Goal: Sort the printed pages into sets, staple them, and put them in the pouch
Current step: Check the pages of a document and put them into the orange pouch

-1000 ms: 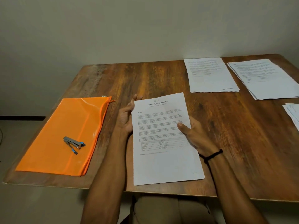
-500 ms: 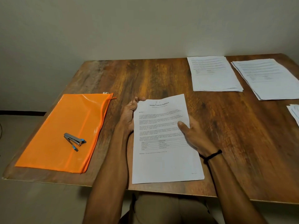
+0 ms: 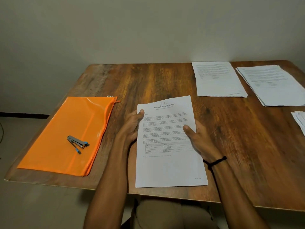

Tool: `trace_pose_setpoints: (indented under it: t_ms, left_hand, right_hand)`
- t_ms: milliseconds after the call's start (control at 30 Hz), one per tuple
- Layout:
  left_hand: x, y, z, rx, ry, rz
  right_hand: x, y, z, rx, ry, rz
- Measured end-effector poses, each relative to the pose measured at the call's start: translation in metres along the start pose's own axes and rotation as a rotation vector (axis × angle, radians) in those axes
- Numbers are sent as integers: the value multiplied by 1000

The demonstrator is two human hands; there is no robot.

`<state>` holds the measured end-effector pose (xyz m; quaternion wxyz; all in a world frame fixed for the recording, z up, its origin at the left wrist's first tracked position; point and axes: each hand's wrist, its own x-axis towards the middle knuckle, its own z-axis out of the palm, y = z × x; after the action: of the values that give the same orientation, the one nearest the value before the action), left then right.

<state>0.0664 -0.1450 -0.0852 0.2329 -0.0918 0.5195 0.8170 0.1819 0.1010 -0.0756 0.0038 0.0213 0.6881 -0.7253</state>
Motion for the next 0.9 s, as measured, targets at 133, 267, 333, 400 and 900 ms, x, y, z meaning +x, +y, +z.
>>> trace_pose_setpoints:
  t_ms: [133,267,333,400,900]
  left_hand:
    - [-5,-2,6,63,47,86]
    - [-9,-2,12,84,49,138]
    - [-9,-2,12,84,44,146]
    - [-9,-3,10,88,33,144]
    - [-13,-1,13,105,50,174]
  right_hand:
    - [-1,1,2,7,-2,8]
    - [-1,0,2,16,-3,12]
    - [0,0,3,9,-1,9]
    - [0,1,3,6,-5,12]
    - [8,-10,-2,106,63,129]
